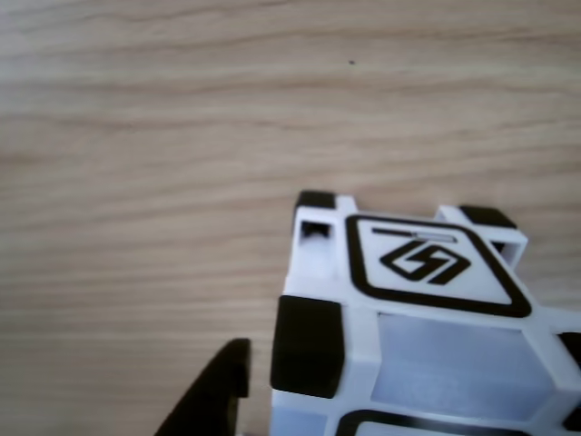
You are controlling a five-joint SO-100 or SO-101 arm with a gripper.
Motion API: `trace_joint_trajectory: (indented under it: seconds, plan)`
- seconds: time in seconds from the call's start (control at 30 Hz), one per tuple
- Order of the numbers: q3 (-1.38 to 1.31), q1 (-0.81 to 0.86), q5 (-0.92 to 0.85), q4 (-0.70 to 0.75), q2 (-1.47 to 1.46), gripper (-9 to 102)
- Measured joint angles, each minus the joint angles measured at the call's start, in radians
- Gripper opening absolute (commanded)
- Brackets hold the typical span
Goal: Stack cubes from left to right.
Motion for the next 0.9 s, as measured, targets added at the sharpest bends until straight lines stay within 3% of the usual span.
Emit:
trace_joint_trajectory:
  seconds: [0.57, 0.9]
  plan:
    - [0.0, -0.002, 0.023, -0.005, -0.026, 31]
    - [-0.003, -0.003, 0.032, -0.003, -0.025, 5]
